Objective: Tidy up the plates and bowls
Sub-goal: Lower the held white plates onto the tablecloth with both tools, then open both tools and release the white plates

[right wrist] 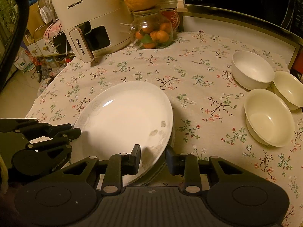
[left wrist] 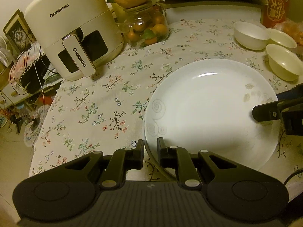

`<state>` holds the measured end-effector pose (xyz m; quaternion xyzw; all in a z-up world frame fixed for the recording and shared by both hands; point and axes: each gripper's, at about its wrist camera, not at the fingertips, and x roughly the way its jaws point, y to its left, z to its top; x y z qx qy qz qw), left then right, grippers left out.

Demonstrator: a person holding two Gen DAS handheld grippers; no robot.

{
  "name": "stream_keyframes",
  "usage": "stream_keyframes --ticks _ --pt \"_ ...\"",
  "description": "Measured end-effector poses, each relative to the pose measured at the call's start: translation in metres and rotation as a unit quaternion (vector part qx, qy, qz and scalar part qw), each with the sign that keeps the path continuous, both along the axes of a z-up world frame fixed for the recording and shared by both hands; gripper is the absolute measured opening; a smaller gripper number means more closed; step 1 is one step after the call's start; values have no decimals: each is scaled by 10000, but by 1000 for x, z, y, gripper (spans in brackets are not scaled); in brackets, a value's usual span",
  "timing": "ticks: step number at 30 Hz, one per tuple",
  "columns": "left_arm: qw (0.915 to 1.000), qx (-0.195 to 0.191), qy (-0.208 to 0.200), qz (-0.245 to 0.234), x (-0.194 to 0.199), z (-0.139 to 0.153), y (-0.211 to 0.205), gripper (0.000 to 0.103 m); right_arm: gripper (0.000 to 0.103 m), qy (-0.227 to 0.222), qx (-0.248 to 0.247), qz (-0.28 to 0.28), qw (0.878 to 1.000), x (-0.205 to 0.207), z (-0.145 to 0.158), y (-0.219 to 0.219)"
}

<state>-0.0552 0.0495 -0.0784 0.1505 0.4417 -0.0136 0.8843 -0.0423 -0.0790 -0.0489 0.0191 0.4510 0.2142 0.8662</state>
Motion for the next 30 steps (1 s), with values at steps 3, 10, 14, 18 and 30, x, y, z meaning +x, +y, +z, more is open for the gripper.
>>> stream_keyframes --ticks 3,10,14,18,30 --pt "10000 -10 8 -3 0 0 1 12 28 -43 -40 9 10000 -2 0 1" --pt "9999 101 -19 -90 -1 -1 0 12 28 -78 -257 40 9996 -4 -1 6" --pt "9999 81 -8 -70 -1 -1 -1 12 28 -40 -317 -7 9995 -3 -3 6" --pt "10000 52 -3 -59 -1 -1 0 12 28 -37 -313 -7 9995 -4 -4 5" --pt "9992 -339 -8 209 9 15 7 22 37 -24 -77 28 10000 0 3 -2"
